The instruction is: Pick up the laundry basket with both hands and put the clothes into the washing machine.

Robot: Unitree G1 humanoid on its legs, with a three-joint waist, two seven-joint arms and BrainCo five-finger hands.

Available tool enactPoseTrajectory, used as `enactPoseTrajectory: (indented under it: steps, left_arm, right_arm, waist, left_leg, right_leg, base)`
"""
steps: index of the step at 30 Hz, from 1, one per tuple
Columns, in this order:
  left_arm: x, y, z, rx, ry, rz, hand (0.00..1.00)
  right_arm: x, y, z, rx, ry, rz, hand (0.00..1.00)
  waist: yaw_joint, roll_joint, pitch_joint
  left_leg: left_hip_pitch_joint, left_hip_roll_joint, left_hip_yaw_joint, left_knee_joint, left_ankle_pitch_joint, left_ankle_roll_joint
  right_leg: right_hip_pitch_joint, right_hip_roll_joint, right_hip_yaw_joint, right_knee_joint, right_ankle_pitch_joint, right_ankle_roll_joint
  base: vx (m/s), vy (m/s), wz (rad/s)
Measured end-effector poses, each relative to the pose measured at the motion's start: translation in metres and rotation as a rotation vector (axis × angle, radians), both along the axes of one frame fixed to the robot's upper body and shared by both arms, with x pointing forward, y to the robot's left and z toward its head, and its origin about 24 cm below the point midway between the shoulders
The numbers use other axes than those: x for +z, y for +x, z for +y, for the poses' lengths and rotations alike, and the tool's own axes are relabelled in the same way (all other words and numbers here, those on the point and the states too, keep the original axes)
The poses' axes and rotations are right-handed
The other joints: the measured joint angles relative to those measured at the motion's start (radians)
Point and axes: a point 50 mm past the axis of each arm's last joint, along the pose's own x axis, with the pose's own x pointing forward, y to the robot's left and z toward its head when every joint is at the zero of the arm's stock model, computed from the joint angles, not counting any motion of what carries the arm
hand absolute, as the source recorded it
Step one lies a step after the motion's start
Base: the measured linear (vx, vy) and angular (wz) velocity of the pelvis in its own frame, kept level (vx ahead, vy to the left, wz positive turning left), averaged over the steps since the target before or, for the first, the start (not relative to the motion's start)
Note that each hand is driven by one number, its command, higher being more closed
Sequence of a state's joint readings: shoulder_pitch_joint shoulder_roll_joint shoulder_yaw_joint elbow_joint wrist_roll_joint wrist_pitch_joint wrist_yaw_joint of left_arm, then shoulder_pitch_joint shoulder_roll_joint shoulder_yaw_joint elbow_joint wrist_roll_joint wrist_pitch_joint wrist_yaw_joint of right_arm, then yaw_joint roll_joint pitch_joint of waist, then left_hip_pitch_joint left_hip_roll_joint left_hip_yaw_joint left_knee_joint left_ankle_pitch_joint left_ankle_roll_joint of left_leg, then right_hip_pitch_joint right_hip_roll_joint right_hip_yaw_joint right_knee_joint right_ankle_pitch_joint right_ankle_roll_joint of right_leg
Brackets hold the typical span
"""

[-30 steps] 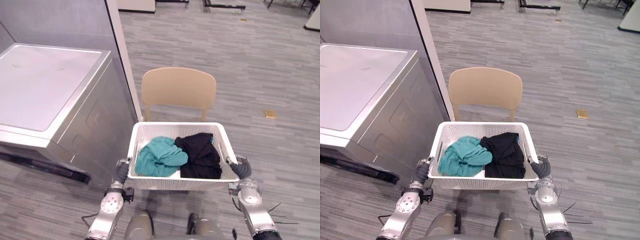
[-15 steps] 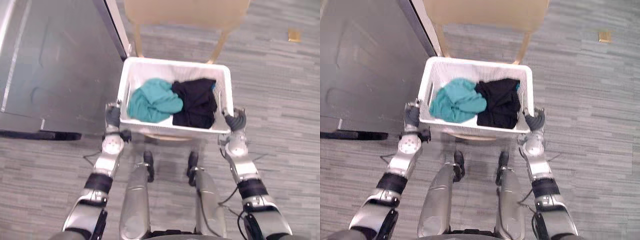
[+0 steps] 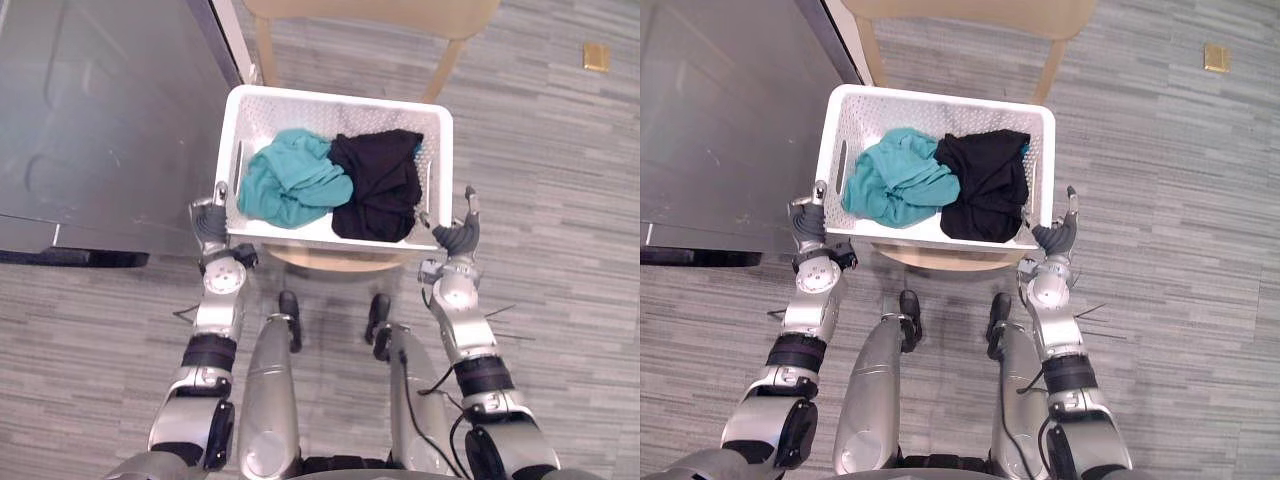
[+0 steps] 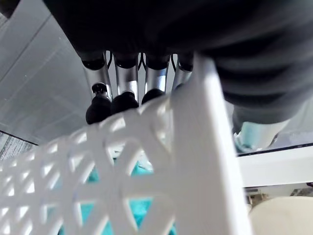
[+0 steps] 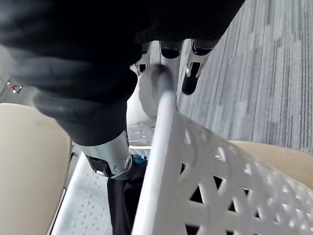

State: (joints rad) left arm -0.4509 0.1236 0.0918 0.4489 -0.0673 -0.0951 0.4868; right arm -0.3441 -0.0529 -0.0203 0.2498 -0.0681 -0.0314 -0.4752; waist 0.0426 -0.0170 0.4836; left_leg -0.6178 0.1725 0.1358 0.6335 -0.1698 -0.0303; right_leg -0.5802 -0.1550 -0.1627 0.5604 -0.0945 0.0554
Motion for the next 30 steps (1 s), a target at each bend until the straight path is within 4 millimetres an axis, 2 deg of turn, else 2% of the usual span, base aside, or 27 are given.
enactPoseTrajectory:
  steps: [3, 6, 9, 12, 17, 19, 21, 23, 24, 25, 27, 28, 30]
  left_arm:
    - [-0.023, -0.021, 0.000, 0.022, -0.056, 0.042, 0.00]
    - [-0.029, -0.035, 0.002, 0.050, -0.086, 0.034, 0.00]
    - [-0.030, -0.054, 0.024, 0.128, -0.086, -0.005, 0.00]
    - [-0.037, -0.073, 0.036, 0.133, -0.054, 0.003, 0.00]
    - [-0.065, -0.101, 0.037, 0.091, -0.050, 0.117, 0.00]
    - [-0.083, -0.119, 0.037, 0.068, -0.064, 0.192, 0.00]
    - [-0.101, -0.134, 0.034, 0.029, -0.092, 0.274, 0.00]
    - [-0.140, -0.159, 0.025, -0.037, -0.157, 0.451, 0.00]
    - [-0.153, -0.167, 0.022, -0.057, -0.175, 0.516, 0.00]
    - [-0.175, -0.184, 0.016, -0.091, -0.209, 0.633, 0.00]
    - [-0.193, -0.200, 0.012, -0.107, -0.245, 0.731, 0.00]
    - [-0.207, -0.215, 0.010, -0.114, -0.268, 0.823, 0.00]
    - [-0.212, -0.220, 0.011, -0.113, -0.280, 0.862, 0.00]
  right_arm:
    - [-0.001, -0.013, 0.009, 0.051, 0.027, -0.040, 0.00]
    - [-0.007, -0.021, 0.009, 0.065, 0.032, -0.036, 0.00]
    - [-0.022, -0.037, -0.007, 0.028, 0.022, 0.003, 0.00]
    - [-0.036, -0.056, -0.025, 0.008, -0.004, 0.056, 0.00]
    - [-0.060, -0.080, -0.038, 0.044, -0.020, 0.157, 0.00]
    - [-0.076, -0.098, -0.043, 0.048, -0.017, 0.231, 0.00]
    - [-0.091, -0.114, -0.047, 0.050, -0.011, 0.305, 0.00]
    - [-0.124, -0.139, -0.049, 0.062, 0.015, 0.458, 0.00]
    - [-0.136, -0.146, -0.049, 0.066, 0.025, 0.517, 0.00]
    - [-0.158, -0.159, -0.048, 0.084, 0.051, 0.627, 0.00]
    - [-0.176, -0.173, -0.046, 0.095, 0.077, 0.726, 0.00]
    - [-0.190, -0.185, -0.044, 0.106, 0.101, 0.814, 0.00]
    - [-0.203, -0.197, -0.041, 0.108, 0.119, 0.893, 0.00]
  waist:
    - [0.002, 0.000, 0.000]
    - [0.004, 0.000, 0.000]
    - [0.002, 0.000, 0.000]
    - [0.002, 0.000, -0.003]
    - [0.001, -0.001, -0.014]
    - [0.001, 0.000, -0.078]
    - [0.001, 0.000, -0.100]
    - [0.001, -0.001, -0.173]
    - [0.000, 0.000, -0.193]
    - [0.000, 0.000, -0.222]
    - [-0.001, 0.003, -0.246]
    - [-0.001, 0.005, -0.265]
    - [-0.001, 0.007, -0.286]
  left_leg:
    - [0.042, -0.001, 0.000, -0.006, -0.012, -0.016]
    - [0.060, -0.001, -0.001, -0.010, -0.015, -0.020]
    - [0.110, 0.000, 0.004, -0.035, -0.014, -0.021]
    - [0.160, -0.002, 0.008, -0.057, -0.013, -0.024]
    - [0.250, -0.011, 0.018, -0.132, 0.004, -0.037]
    - [0.263, -0.014, 0.018, -0.165, 0.010, -0.042]
    - [0.321, -0.015, 0.018, -0.198, 0.016, -0.039]
    - [0.372, -0.020, 0.019, -0.246, 0.019, -0.044]
    - [0.389, -0.022, 0.019, -0.261, 0.020, -0.045]
    - [0.426, -0.030, 0.018, -0.292, 0.027, -0.048]
    - [0.462, -0.036, 0.016, -0.322, 0.032, -0.050]
    - [0.494, -0.041, 0.010, -0.349, 0.038, -0.053]
    - [0.518, -0.047, 0.000, -0.377, 0.048, -0.055]
  right_leg:
    - [0.032, -0.005, -0.003, 0.016, -0.026, -0.009]
    - [0.046, -0.007, -0.011, 0.034, -0.051, -0.021]
    - [0.089, -0.011, -0.019, 0.033, -0.061, -0.021]
    - [0.133, -0.014, -0.024, 0.028, -0.071, -0.016]
    - [0.208, -0.015, -0.031, -0.017, -0.071, -0.015]
    - [0.221, -0.013, -0.040, -0.043, -0.071, -0.015]
    - [0.280, -0.008, -0.046, -0.074, -0.071, -0.013]
    - [0.334, -0.004, -0.056, -0.120, -0.073, -0.008]
    - [0.350, -0.004, -0.060, -0.133, -0.074, -0.006]
    - [0.383, -0.005, -0.063, -0.153, -0.076, -0.002]
    - [0.416, -0.008, -0.070, -0.170, -0.080, 0.004]
    - [0.448, -0.008, -0.078, -0.187, -0.082, 0.007]
    - [0.474, -0.008, -0.088, -0.206, -0.083, 0.008]
  base:
    - [0.02, -0.055, 0.07]
    - [0.00, -0.066, 0.11]
    - [0.02, -0.058, 0.08]
    - [0.06, -0.042, 0.06]
    - [0.07, -0.026, 0.03]
    - [0.13, -0.027, 0.05]
    - [0.16, -0.019, 0.05]
    - [0.15, -0.009, 0.06]
    - [0.18, -0.005, 0.07]
    - [0.14, -0.005, 0.07]
    - [0.14, -0.010, 0.11]
    - [0.12, -0.014, 0.15]
    - [0.06, -0.009, 0.16]
